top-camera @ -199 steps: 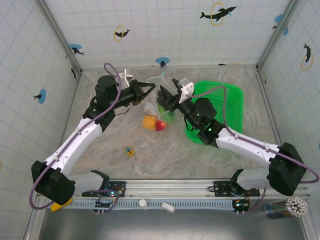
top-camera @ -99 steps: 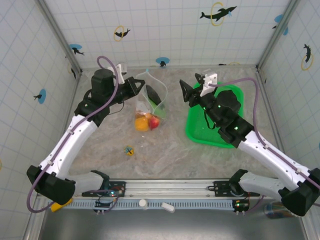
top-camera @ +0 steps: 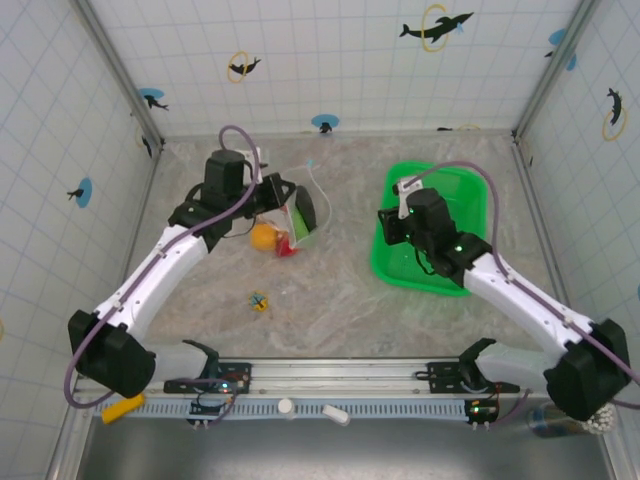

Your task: Place the food in the zip-top bag and seal the zipper

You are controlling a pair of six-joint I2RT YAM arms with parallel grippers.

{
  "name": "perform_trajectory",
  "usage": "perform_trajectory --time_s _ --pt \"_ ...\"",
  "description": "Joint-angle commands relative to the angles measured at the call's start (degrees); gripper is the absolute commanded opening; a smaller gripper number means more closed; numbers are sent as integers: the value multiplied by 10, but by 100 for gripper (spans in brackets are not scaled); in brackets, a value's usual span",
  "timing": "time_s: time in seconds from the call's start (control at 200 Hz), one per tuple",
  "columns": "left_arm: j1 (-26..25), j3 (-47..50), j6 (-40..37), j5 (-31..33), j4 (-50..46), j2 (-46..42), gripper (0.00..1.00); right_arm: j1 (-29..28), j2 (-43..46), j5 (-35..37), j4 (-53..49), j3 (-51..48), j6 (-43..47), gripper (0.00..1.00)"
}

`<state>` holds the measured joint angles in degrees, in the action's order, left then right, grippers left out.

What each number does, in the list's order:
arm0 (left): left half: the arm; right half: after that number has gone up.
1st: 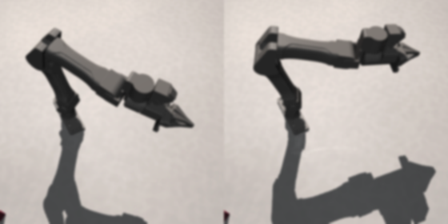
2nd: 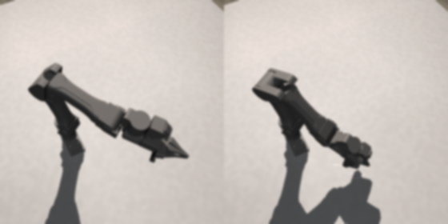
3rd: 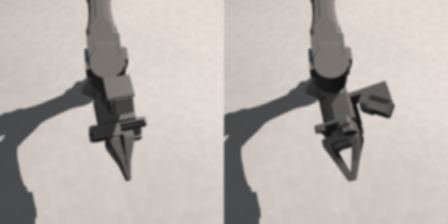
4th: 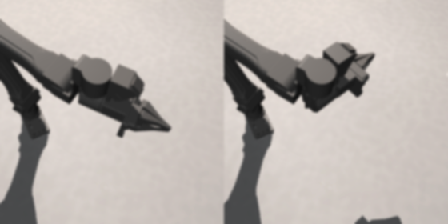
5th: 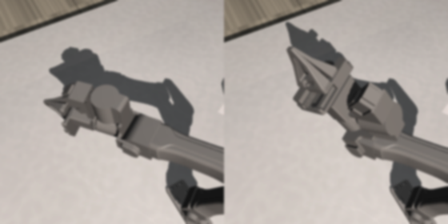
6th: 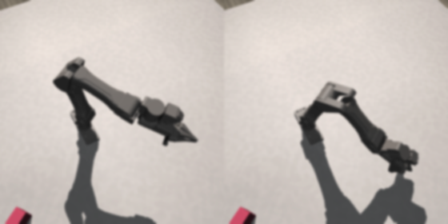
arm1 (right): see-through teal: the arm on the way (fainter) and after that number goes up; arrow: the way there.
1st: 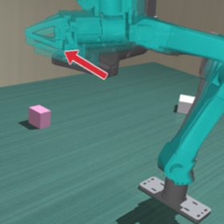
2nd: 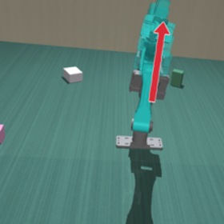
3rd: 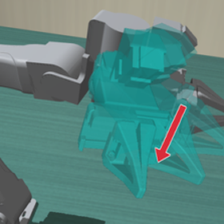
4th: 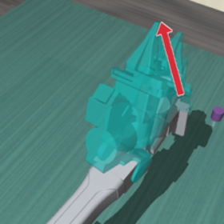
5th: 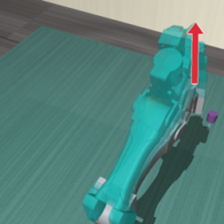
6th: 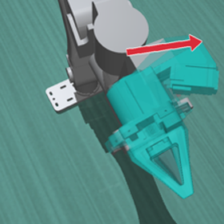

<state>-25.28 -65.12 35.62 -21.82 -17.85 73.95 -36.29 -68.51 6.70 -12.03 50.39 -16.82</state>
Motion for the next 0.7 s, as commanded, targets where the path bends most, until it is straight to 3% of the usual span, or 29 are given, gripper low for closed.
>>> perform_trajectory --time_s 0.0,0.155,0.315,0.696 --pt "4 19 19 -37 51 -6 0 -12 -65 -89 -32 30 -53 30" --pt "4 22 21 -29 51 -20 0 -52 -132 -35 -38 61 -63 28" --pt "4 18 14 -19 39 -32 0 -53 -186 -25 -64 76 -104 27" --pt "3 15 19 -29 39 -45 0 -53 -261 161 -193 124 -93 35"
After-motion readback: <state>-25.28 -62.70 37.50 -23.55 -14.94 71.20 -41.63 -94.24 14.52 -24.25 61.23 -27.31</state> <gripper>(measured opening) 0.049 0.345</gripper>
